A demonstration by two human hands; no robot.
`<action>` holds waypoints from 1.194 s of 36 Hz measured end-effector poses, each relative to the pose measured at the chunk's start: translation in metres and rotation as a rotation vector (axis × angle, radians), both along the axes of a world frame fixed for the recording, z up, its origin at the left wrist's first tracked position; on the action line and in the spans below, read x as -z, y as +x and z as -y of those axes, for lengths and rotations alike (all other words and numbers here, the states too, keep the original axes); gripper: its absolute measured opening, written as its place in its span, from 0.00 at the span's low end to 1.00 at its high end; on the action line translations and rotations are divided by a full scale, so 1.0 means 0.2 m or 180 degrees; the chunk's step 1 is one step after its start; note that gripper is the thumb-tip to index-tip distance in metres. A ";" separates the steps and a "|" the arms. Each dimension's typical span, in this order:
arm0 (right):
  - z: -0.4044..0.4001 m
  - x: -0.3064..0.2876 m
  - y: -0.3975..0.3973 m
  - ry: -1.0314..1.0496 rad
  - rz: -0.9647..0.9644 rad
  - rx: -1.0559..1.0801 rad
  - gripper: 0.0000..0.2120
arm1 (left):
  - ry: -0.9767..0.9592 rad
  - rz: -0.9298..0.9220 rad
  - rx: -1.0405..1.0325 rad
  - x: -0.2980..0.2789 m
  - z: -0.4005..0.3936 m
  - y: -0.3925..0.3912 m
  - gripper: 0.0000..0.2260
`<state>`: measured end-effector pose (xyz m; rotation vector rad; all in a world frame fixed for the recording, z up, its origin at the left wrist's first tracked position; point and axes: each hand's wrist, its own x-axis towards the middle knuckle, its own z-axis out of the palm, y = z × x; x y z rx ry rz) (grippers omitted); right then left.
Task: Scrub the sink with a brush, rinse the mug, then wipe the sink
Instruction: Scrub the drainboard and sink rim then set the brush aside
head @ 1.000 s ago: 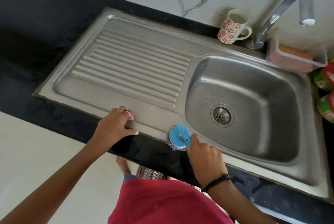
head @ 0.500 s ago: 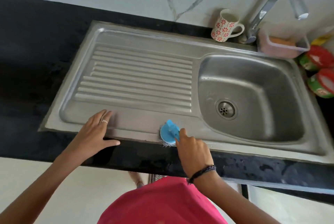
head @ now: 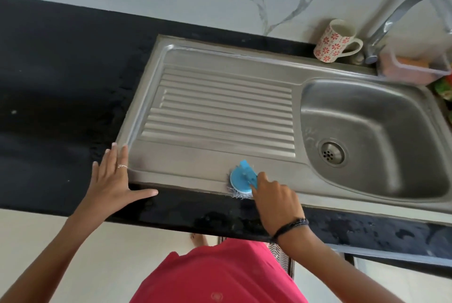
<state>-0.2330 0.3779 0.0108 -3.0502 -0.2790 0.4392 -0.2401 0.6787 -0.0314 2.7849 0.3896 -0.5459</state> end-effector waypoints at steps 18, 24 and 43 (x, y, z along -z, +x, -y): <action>-0.42 -0.01 0.06 0.0019 -0.0222 -0.0506 0.11 | -0.0151 0.0189 -0.0295 0.11 -0.08 -0.10 0.63; -0.32 -0.01 0.02 -0.0104 -0.0144 -0.0462 0.10 | -0.0117 0.0219 -0.0212 0.11 -0.09 -0.10 0.64; -0.62 0.02 0.15 0.0413 -0.0298 -0.0761 0.12 | 0.0032 0.0034 -0.0360 0.07 -0.21 -0.12 0.56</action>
